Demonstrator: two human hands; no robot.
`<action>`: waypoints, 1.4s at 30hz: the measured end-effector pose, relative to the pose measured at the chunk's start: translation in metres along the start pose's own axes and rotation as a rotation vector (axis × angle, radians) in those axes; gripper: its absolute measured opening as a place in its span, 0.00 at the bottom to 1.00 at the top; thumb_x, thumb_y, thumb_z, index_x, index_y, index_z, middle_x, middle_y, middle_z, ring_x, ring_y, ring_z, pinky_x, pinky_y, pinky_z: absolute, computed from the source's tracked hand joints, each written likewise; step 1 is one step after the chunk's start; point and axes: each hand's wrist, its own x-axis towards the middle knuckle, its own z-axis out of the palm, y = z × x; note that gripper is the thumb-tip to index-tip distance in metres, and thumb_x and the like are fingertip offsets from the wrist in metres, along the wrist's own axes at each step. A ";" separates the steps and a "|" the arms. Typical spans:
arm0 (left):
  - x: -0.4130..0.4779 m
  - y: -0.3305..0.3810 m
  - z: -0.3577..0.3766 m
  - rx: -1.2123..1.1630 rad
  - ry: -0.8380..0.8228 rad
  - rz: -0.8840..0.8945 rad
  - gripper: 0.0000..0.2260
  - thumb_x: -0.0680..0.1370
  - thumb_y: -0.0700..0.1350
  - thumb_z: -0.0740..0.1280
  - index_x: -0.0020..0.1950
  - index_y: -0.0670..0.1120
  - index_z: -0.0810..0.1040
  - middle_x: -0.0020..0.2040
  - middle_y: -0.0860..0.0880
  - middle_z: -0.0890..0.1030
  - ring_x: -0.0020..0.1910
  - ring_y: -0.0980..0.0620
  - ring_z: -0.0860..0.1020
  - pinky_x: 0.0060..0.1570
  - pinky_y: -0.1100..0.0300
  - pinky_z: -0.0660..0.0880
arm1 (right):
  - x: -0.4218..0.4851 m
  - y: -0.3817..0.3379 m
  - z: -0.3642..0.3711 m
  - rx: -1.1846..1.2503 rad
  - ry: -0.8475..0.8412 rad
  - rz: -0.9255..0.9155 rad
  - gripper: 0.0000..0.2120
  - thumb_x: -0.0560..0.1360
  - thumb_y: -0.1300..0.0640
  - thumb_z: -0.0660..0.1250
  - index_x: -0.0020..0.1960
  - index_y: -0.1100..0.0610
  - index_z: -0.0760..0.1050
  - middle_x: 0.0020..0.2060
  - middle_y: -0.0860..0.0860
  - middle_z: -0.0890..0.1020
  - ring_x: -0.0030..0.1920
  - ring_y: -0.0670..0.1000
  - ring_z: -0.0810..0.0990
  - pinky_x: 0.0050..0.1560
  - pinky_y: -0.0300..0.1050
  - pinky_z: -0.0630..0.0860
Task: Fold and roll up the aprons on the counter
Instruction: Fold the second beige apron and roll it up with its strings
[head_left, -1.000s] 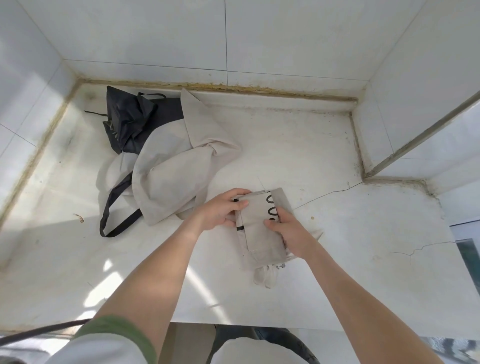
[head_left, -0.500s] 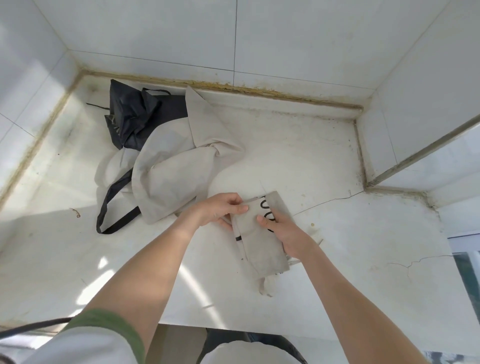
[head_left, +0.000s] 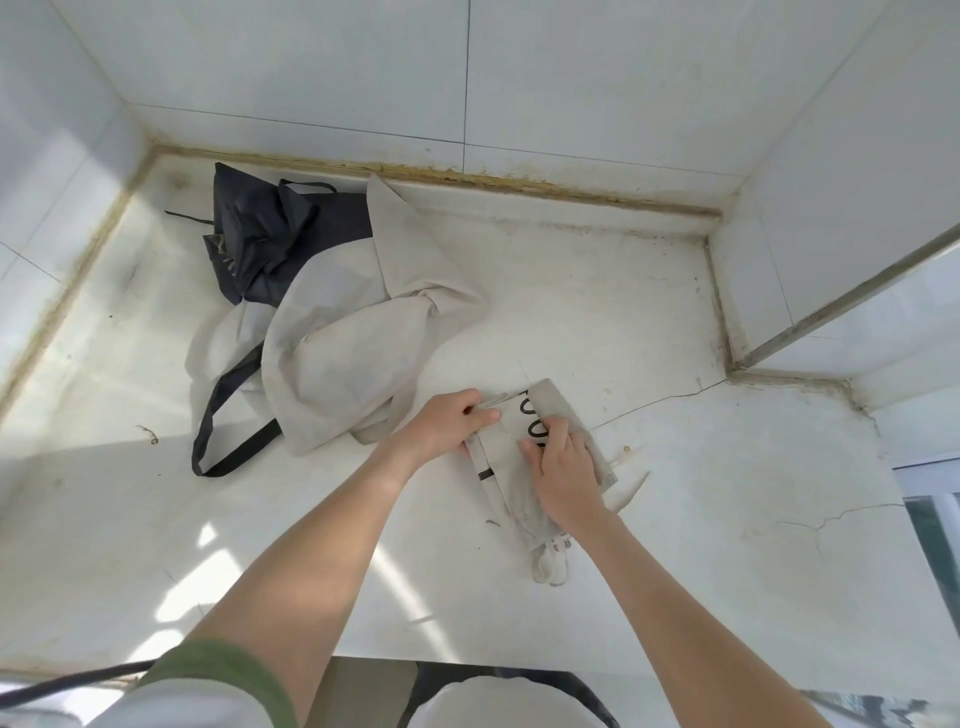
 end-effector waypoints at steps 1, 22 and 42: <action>0.000 -0.001 0.003 -0.004 0.033 0.006 0.17 0.78 0.49 0.67 0.35 0.47 0.62 0.32 0.53 0.65 0.30 0.55 0.63 0.25 0.68 0.60 | -0.002 0.003 0.002 -0.029 0.067 -0.052 0.23 0.77 0.44 0.54 0.57 0.63 0.69 0.48 0.57 0.79 0.47 0.61 0.78 0.48 0.51 0.75; -0.022 0.057 0.021 -0.813 -0.038 -0.151 0.17 0.79 0.53 0.64 0.58 0.41 0.80 0.54 0.45 0.83 0.55 0.49 0.81 0.59 0.55 0.76 | 0.008 -0.042 -0.085 1.264 -0.266 0.386 0.15 0.81 0.49 0.59 0.56 0.57 0.79 0.48 0.53 0.85 0.48 0.51 0.84 0.44 0.43 0.80; -0.052 0.156 -0.001 -0.997 0.051 -0.110 0.17 0.81 0.55 0.58 0.50 0.44 0.80 0.39 0.46 0.85 0.41 0.49 0.82 0.42 0.54 0.77 | 0.022 -0.067 -0.172 1.216 -0.233 0.125 0.14 0.79 0.53 0.63 0.59 0.60 0.77 0.53 0.54 0.84 0.54 0.53 0.82 0.53 0.45 0.79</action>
